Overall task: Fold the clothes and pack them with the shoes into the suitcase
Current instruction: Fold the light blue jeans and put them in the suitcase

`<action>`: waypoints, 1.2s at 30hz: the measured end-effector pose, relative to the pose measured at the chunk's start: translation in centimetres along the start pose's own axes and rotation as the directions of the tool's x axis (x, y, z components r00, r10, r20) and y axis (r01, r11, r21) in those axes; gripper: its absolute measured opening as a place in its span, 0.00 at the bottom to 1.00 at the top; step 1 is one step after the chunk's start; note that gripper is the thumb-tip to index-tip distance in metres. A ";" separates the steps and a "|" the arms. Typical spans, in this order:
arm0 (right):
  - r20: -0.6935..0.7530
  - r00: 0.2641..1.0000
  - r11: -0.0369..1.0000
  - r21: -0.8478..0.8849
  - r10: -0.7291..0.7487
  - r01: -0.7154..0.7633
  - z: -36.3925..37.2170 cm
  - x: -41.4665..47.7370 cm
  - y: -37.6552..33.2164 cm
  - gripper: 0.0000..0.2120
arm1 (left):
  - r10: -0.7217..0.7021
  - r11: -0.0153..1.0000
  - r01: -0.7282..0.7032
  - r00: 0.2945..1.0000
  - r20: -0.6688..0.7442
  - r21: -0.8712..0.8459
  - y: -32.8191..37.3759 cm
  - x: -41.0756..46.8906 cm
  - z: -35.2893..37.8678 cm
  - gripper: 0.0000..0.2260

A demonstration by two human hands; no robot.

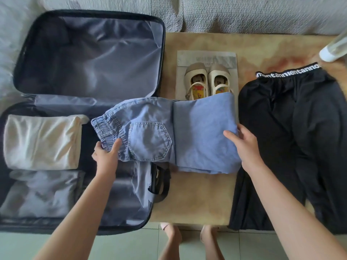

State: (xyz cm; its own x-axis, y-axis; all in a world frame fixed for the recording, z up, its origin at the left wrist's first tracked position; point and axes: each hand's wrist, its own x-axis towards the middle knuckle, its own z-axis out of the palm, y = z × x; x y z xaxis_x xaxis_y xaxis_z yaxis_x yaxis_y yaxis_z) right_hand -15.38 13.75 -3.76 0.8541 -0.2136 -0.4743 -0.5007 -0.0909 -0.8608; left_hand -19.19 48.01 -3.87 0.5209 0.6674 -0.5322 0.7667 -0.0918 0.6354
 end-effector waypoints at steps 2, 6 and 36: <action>0.001 1.000 1.000 -0.003 -0.016 0.016 0.1 -0.1 -0.1 0.13 | -0.112 0.992 0.113 0.993 0.031 -0.051 -0.9 1.6 -0.3 0.37; -0.017 1.000 1.000 0.018 -0.007 0.007 0.5 -0.3 0.0 0.12 | -0.312 0.891 0.356 0.931 0.192 -0.282 -1.8 3.5 -0.8 0.35; -0.173 0.984 0.994 0.093 -0.035 0.052 -8.6 -1.4 -2.8 0.09 | 0.159 0.574 0.321 0.858 0.488 -0.753 7.1 -7.6 1.4 0.10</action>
State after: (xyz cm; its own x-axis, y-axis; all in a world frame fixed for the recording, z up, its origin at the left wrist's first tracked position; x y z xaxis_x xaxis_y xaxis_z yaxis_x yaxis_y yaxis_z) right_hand -16.45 5.92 0.89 0.8339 -0.3752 -0.4048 -0.4408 -0.0113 -0.8975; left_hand -17.15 41.25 3.88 0.7523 0.1978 -0.6284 0.3249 0.7184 0.6151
